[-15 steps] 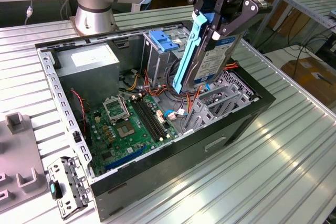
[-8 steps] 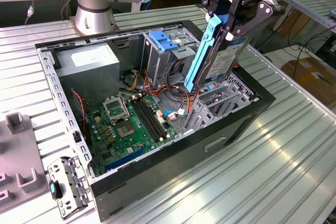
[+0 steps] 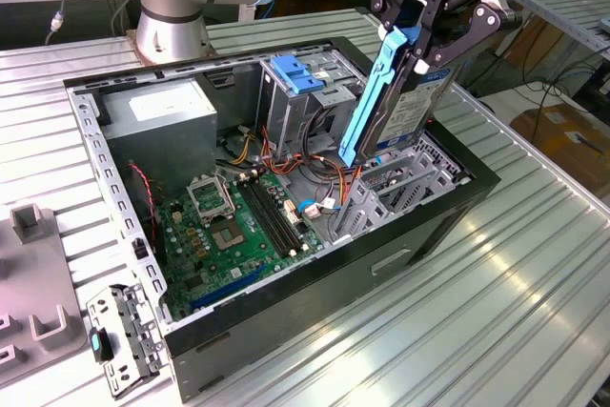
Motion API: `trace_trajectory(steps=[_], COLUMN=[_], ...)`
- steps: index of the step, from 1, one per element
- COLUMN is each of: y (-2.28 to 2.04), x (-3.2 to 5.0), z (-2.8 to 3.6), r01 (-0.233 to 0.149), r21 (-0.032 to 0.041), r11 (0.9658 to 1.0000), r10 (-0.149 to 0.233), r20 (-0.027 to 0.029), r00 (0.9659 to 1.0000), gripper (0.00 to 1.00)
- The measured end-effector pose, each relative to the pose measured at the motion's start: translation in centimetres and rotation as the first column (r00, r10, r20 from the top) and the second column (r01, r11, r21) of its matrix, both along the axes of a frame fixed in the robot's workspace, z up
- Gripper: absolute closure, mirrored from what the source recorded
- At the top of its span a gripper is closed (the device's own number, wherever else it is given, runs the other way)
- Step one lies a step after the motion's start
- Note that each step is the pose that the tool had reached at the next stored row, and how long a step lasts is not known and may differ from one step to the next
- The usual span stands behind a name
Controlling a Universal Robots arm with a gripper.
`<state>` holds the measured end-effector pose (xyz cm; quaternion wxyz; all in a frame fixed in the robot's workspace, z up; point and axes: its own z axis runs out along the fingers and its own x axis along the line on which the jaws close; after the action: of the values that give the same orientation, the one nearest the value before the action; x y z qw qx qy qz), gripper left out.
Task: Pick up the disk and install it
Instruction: 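Insert the disk into the insertion slot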
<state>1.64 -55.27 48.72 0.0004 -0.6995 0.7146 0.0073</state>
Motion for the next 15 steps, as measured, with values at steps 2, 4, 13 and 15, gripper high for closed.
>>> trace_trajectory(steps=[2,4,13,15], y=[0.00,0.00,-0.29,-0.39], x=[0.00,0.01,1.48,1.98], z=[0.00,-0.01,-1.25,-1.56], r01=[0.000,0.000,0.000,0.000], r21=[0.0000,0.0000,0.0001,0.0000], r11=[1.0000,1.0000,1.0000,1.0000], r10=[0.000,0.000,0.000,0.000], r20=[0.0000,0.0000,-0.0001,-0.0001], r00=[1.0000,1.0000,1.0000,1.0000], gripper=[0.63,0.63,0.63,0.63])
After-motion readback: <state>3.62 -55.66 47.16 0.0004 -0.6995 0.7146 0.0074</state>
